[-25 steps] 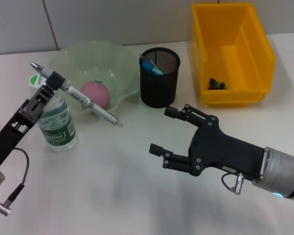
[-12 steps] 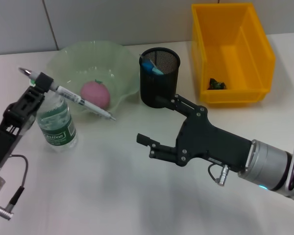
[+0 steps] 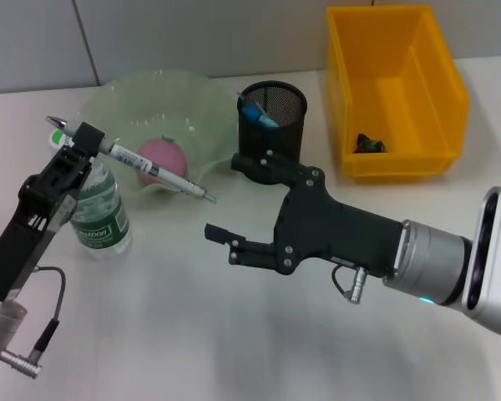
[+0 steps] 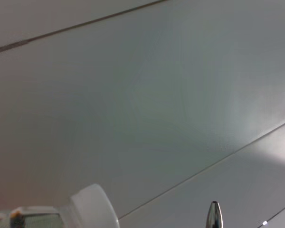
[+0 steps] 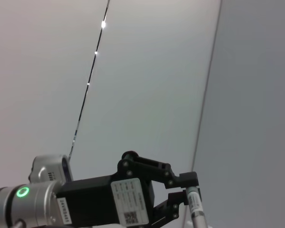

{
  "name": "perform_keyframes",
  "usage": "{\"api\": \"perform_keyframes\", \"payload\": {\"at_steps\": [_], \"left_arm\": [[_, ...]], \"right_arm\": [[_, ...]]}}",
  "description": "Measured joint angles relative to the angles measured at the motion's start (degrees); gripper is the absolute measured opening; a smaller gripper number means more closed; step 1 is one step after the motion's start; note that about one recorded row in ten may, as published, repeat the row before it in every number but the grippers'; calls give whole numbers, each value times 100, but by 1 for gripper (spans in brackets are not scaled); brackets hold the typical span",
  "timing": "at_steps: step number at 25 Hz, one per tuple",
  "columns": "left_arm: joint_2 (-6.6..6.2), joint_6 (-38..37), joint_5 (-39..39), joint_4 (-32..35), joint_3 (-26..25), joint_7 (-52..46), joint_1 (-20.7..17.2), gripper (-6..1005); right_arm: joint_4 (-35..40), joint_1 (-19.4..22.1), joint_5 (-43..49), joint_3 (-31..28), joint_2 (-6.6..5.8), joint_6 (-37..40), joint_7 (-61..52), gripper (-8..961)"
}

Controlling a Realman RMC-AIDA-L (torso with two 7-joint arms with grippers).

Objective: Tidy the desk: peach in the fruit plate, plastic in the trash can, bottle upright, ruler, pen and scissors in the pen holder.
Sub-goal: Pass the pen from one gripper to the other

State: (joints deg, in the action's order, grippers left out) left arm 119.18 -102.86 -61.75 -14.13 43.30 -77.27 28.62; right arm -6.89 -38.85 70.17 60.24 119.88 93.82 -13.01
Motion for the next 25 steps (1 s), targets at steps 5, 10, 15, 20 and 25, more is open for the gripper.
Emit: {"api": "perform_keyframes", "payload": {"at_steps": [5, 10, 15, 20, 25], "left_arm": [[0, 14, -17, -115, -58, 4, 26, 147], [0, 18, -30, -239, -120, 46, 82, 148], [0, 19, -31, -263, -132, 47, 91, 148], [0, 21, -43, -367, -214, 55, 79, 148], [0, 21, -56, -370, -216, 53, 72, 149]], "right_arm": [[-214, -151, 42, -228, 0, -122, 245, 818], [-410, -291, 867, -1108, 0, -310, 554, 819], [-737, -354, 2115, -2461, 0, -646, 1099, 819], [-895, -264, 3159, -3610, 0, -903, 1373, 800], [-902, -209, 3511, -3960, 0, -956, 1380, 780]]}}
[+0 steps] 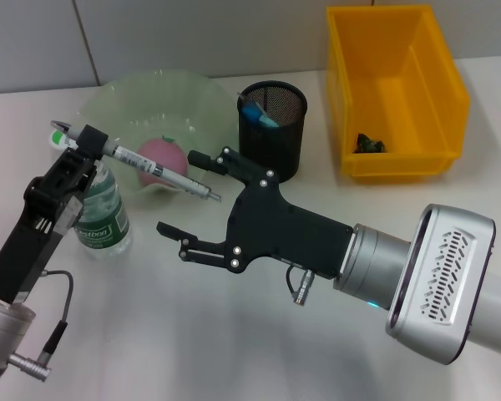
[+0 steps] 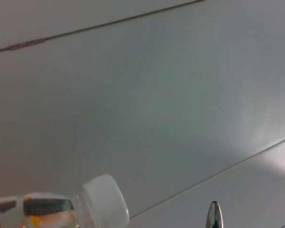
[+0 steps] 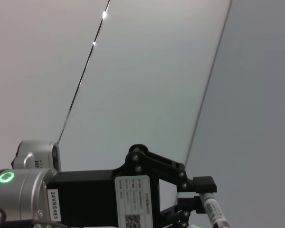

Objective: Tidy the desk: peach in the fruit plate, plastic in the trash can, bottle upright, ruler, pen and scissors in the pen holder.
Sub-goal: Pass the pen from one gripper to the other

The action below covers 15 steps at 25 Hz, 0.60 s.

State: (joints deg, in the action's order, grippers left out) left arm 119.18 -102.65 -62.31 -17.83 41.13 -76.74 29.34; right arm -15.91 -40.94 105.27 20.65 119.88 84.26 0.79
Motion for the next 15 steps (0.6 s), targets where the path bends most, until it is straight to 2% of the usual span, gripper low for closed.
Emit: {"api": "perform_keyframes", "payload": {"at_steps": [15], "left_arm": [[0, 8, -278, -1, -222, -2, -72, 149]], "right_arm": [[-40, 8, 6, -74, 0, -15, -18, 722]]}}
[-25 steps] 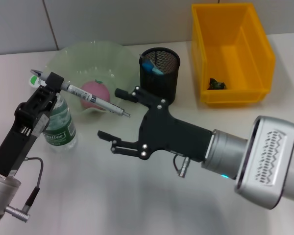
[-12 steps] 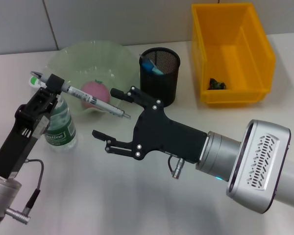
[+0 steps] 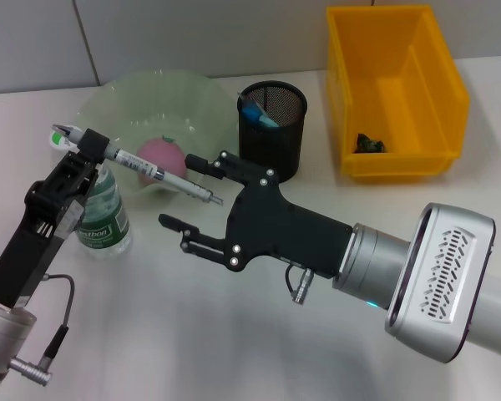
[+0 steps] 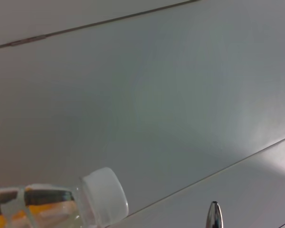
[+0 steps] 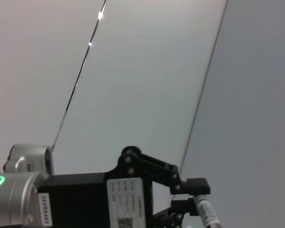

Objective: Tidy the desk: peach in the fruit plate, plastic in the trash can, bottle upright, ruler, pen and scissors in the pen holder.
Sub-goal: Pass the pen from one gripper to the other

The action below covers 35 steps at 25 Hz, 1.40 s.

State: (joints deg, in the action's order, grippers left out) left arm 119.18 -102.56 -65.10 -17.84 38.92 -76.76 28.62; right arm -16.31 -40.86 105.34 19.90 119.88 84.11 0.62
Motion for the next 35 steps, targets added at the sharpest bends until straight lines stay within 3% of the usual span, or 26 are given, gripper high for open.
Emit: {"api": "perform_keyframes", "payload": {"at_steps": [5, 10, 16, 23, 35], "left_arm": [[0, 0, -5, 0, 1, -2, -6, 150], [0, 0, -5, -9, 18, -9, -15, 150], [0, 0, -3, -9, 21, -33, -15, 150], [0, 0, -2, -8, 28, -45, -21, 151], [0, -1, -12, 45, 52, -48, -33, 151]], "right_arm": [[-10, 15, 2, -64, 8, 0, -1, 702], [-55, 17, 6, -66, 9, 0, 12, 465], [-77, 17, 11, -66, 9, 0, 19, 275], [-91, 61, 13, -95, 9, 2, 175, 271], [-141, 90, 13, -128, 9, 7, 348, 126]]}}
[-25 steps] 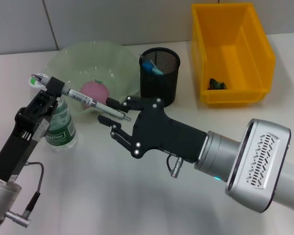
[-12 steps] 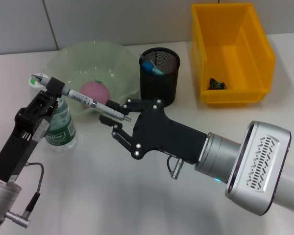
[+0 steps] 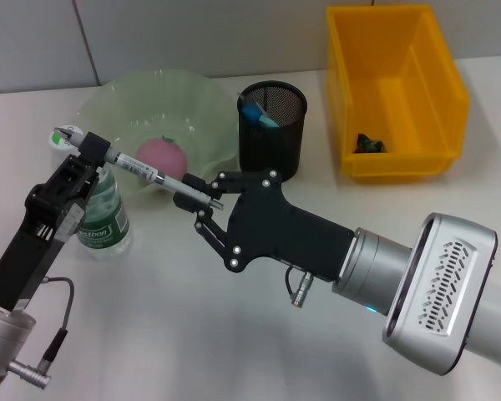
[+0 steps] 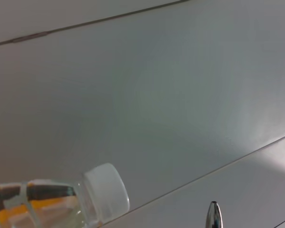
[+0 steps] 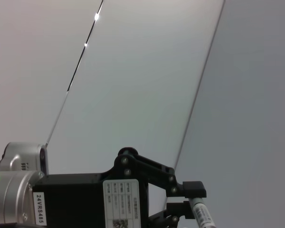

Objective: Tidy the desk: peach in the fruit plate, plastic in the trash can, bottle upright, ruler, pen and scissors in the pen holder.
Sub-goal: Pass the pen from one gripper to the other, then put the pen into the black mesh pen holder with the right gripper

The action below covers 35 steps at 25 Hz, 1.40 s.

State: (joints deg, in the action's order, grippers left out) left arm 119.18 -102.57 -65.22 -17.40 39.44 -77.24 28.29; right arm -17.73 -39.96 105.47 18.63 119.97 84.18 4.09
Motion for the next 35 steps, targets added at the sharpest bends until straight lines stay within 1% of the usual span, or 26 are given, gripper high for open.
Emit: {"api": "perform_keyframes", "payload": {"at_steps": [10, 13, 18, 25, 26, 27, 29, 32, 33, 35], "left_arm": [[0, -37, 2, 29, 11, 43, -17, 152], [0, -41, 1, 47, 11, 52, -42, 375], [0, -59, -105, 193, -1, 62, -84, 613], [-1, -47, -220, 471, -33, 66, -176, 754], [-1, -34, -220, 578, -23, 99, -227, 774], [-1, -34, -220, 578, -23, 99, -227, 795], [0, -63, -263, 785, 10, 377, -322, 835], [0, -80, -368, 939, 36, 588, -377, 854], [-1, -108, -548, 1144, 66, 773, -421, 860], [-4, -138, -693, 1250, 77, 908, -429, 873]], "right_arm": [[-4, 12, 0, 1, 0, 37, 4, 126], [-11, 32, 0, -2, 0, 44, 4, 126], [-14, 51, 0, -31, 0, 49, 4, 126], [-23, 129, -10, -132, 0, 104, -16, 126], [-29, 219, -10, -310, 0, 171, -40, 126], [-29, 219, -10, -310, 0, 171, -40, 126], [-32, 384, -10, -592, 0, 324, -84, 126], [-32, 476, -21, -662, 0, 432, -162, 125], [-32, 517, -25, -690, 0, 472, -236, 125], [-31, 606, -28, -776, 0, 509, -389, 125]]}}
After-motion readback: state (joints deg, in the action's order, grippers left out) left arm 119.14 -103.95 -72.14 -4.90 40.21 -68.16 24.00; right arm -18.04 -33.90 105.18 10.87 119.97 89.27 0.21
